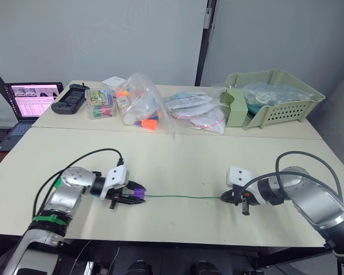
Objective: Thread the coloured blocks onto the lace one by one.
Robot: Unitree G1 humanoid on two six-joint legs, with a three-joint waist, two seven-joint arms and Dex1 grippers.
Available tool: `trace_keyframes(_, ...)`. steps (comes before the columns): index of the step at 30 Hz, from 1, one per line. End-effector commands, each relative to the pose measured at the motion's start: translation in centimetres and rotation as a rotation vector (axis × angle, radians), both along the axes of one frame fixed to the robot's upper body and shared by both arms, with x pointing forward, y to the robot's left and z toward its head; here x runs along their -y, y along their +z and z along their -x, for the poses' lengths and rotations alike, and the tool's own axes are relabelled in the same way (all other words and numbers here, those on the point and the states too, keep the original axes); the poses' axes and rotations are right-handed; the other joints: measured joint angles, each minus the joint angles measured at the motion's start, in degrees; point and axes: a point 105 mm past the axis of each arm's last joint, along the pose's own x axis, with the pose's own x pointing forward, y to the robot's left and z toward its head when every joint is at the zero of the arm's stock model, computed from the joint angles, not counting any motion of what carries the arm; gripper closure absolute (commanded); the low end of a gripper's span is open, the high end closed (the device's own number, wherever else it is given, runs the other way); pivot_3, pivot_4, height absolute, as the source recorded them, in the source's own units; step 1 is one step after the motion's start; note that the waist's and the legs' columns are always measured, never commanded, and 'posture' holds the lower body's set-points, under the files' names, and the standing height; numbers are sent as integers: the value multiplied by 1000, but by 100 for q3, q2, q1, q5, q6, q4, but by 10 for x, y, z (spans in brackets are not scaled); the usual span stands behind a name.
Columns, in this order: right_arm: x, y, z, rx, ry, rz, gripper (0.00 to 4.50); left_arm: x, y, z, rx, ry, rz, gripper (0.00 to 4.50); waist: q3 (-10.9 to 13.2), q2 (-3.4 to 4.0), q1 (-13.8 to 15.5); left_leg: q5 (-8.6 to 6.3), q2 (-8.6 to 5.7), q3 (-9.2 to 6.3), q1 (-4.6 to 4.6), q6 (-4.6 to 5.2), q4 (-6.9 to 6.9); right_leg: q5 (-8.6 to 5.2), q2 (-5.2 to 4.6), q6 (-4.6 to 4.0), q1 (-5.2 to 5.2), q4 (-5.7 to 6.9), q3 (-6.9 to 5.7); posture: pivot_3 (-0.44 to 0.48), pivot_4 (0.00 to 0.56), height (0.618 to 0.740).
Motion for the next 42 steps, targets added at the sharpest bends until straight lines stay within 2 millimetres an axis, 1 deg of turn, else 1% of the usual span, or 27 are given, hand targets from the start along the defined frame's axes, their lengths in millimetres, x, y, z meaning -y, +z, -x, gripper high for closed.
trace_keyframes(1, 0, 8, -1, 33, 17, 5, 4500, -33, 1, 2, 6, 44, -49, 3102, 0, 0, -17, 0, 3, 2, 1, 0, -1, 0, 2, -1, -2, 1, 0, 0, 150, 732)
trace_keyframes(4, 0, 8, -2, 32, 24, 7, 4500, -61, 1, 1, 1, 110, -110, 3102, 0, 0, -27, 0, 10, 9, 1, 0, -4, 2, 6, -5, -9, 3, 0, 0, 150, 732)
trace_keyframes(6, 0, 8, -2, 33, 28, 8, 4500, -71, 1, 2, -9, 128, -131, 3102, 0, 1, -37, 0, 15, 16, 1, 0, -6, 3, 10, -9, -14, 4, 0, 0, 150, 732)
trace_keyframes(9, 0, 8, -3, 36, 33, 9, 4500, -77, -1, 3, -11, 129, -148, 3102, -2, 10, -28, 0, 17, 30, 1, 0, -10, 5, 8, -12, -23, 7, 3, 0, 150, 732)
trace_keyframes(14, -2, 9, -5, 40, 45, 11, 4500, -79, 2, 1, -15, 135, -139, 3102, -2, 10, -21, 0, 17, 39, -1, 0, -8, 5, 7, -12, -34, 22, 6, 0, 150, 732)
trace_keyframes(16, -3, 9, -6, 41, 49, 12, 4500, -79, 3, 0, -16, 135, -135, 3102, -2, 10, -21, 0, 17, 54, -8, 0, -5, 3, 5, -14, -61, 46, 15, 0, 150, 732)
trace_keyframes(18, -3, 9, -6, 41, 51, 14, 4500, -78, 5, -1, -19, 138, -126, 2080, -2, 10, -21, 0, 17, 58, -11, 0, -4, 2, 6, -16, -73, 60, 18, 0, 150, 732)
trace_keyframes(21, -3, 9, -7, 41, 53, 15, 4500, -79, 8, -1, -26, 146, -120, 1142, -2, 10, -23, 0, 17, 60, -11, 0, -4, 0, 6, -19, -78, 70, 18, 0, 150, 732)
trace_keyframes(24, -4, 9, -7, 38, 60, 14, 4500, -85, 22, -1, -27, 165, -121, 105, -1, 8, -38, 0, 20, 63, -11, 0, -4, -1, 8, -19, -82, 72, 18, 0, 150, 732)
trace_keyframes(28, -6, 7, -7, 35, 66, 10, 4500, -89, 36, -1, -20, 177, -114, 48, 0, 8, -22, 0, 21, 65, -14, 0, -4, -2, 7, -21, -87, 75, 18, 0, 150, 732)
trace_keyframes(34, -9, 5, -8, 35, 71, 1, 4500, -89, 47, -1, -4, 170, -120, 48, 0, 6, 17, 0, 19, 67, -23, 0, 4, -3, 4, -19, -88, 72, 17, 0, 150, 732)
trace_keyframes(38, -15, 3, -7, 33, 77, -13, 4500, -77, 59, -1, 36, 119, -120, 48, 1, 5, 17, 0, 19, 64, -37, 0, 8, -3, 5, -19, -97, 73, 15, 0, 150, 732)
trace_keyframes(42, -16, 2, -7, 32, 77, -19, 4500, -67, 63, -1, 48, 83, -139, 48, 1, 4, 8, 0, 19, 63, -39, 0, 9, -3, 5, -19, -98, 73, 15, 0, 150, 732)
